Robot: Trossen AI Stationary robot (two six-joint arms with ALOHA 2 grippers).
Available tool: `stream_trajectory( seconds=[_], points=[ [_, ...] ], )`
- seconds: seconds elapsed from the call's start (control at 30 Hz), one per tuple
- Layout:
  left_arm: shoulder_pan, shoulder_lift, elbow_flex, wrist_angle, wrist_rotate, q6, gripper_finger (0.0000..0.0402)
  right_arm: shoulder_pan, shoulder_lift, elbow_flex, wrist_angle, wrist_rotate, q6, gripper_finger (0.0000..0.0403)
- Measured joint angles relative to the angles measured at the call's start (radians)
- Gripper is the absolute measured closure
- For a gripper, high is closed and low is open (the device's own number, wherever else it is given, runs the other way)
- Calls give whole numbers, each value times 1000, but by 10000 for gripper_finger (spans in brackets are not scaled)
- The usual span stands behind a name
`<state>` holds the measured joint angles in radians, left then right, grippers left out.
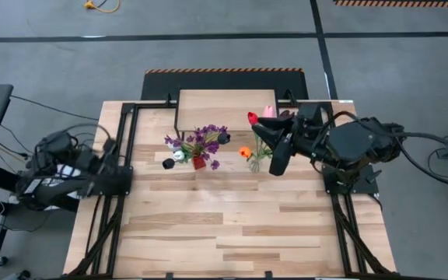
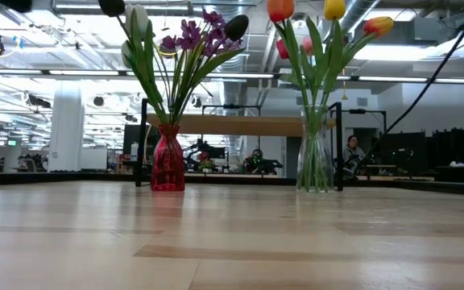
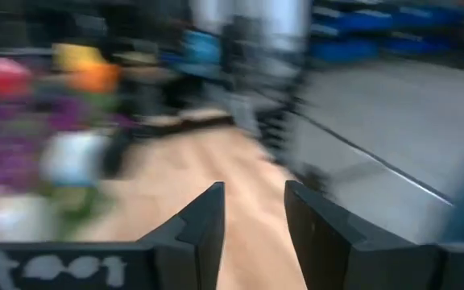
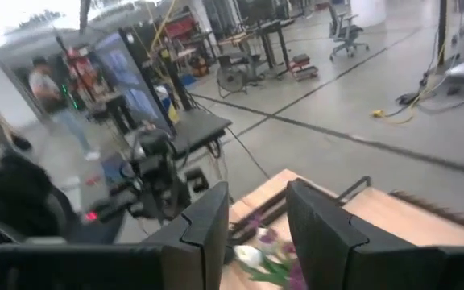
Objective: Pick and place flowers into a vace then onto a shelf
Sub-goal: Put the transparent vase with flowers on the shelf
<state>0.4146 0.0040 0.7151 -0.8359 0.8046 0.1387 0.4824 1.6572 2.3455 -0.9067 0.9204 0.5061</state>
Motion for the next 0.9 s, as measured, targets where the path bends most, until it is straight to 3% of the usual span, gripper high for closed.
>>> stream_trajectory(
  seconds=[0.07,0.3,0.47,0.6,0.7,0.8,0.9],
  points=[
    [5,0,-30,84,-111,-57,282,0,-8,0,-22,-9,-54,284],
    [5,1,-55,180,-286,-98,282,1,-100,0,-185,-116,-176,284],
    [6,0,-207,480,-440,-127,282,0,-175,0,-327,-114,-247,284],
    [6,0,-395,689,-423,-219,282,13,-231,0,-386,-112,-274,284],
    [6,1,-476,784,-373,-270,282,37,-269,0,-496,-111,-205,284],
    [6,0,-506,797,-369,-290,282,65,-304,0,-668,-114,-37,284],
    [6,0,-507,755,-410,-288,282,92,-341,-42,-649,-165,5,284]
  ],
)
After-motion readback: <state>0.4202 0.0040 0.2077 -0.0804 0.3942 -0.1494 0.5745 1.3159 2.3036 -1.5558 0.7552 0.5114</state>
